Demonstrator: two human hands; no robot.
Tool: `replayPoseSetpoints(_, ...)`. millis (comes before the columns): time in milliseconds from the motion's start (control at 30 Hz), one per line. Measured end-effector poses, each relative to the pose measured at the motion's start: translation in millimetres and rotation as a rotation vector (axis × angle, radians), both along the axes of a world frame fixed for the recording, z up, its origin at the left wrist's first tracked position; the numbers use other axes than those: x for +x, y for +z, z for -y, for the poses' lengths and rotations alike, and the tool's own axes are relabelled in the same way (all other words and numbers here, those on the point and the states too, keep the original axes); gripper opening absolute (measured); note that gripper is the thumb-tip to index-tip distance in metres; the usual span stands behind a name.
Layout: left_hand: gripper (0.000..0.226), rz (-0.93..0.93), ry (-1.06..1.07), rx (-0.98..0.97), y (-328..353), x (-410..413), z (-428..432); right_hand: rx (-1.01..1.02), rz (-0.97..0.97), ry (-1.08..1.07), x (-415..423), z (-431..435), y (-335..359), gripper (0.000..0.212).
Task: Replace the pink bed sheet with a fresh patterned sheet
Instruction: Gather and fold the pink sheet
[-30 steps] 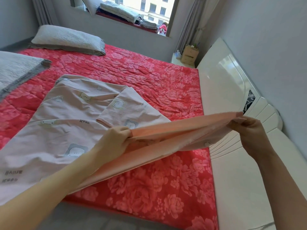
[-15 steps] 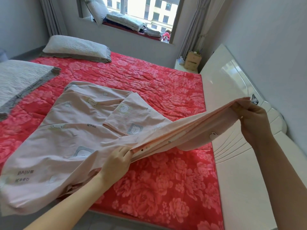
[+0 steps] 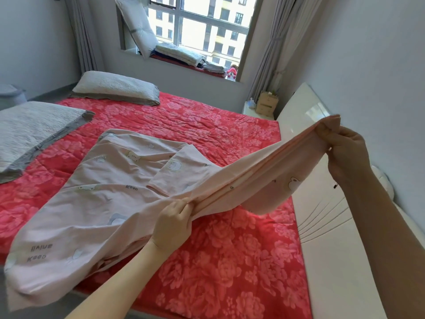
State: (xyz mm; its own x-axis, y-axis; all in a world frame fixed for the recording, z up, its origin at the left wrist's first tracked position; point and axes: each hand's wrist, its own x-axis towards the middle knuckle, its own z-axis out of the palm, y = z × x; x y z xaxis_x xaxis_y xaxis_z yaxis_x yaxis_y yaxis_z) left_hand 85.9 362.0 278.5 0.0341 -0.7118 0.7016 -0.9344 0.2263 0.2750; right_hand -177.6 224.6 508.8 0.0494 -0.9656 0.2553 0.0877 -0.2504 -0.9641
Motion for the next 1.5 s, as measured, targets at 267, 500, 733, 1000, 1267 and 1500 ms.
replayPoseSetpoints(267,0.015,0.054,0.13,0.03,16,-3,0,-0.036,0.011,-0.012,7,-7,26,0.008)
replayPoseSetpoints(500,0.017,-0.259,-0.148,0.029,60,8,-22,0.054,0.001,-0.194,-23,11,14,0.021)
replayPoseSetpoints(733,0.046,-0.475,-0.157,0.161,105,-14,-20,0.125,-0.156,-0.367,-67,31,-23,0.025)
replayPoseSetpoints(1000,0.046,-0.468,-0.245,0.378,103,-42,-3,-0.368,-1.041,0.094,0,-68,-55,0.102)
replayPoseSetpoints(1267,0.04,-0.52,-0.312,0.376,103,-31,0,-0.575,-1.039,0.155,80,-97,-129,0.031)
replayPoseSetpoints(1500,0.026,-0.728,-0.307,0.335,74,28,-46,-0.508,-1.088,0.268,91,-93,-77,0.024)
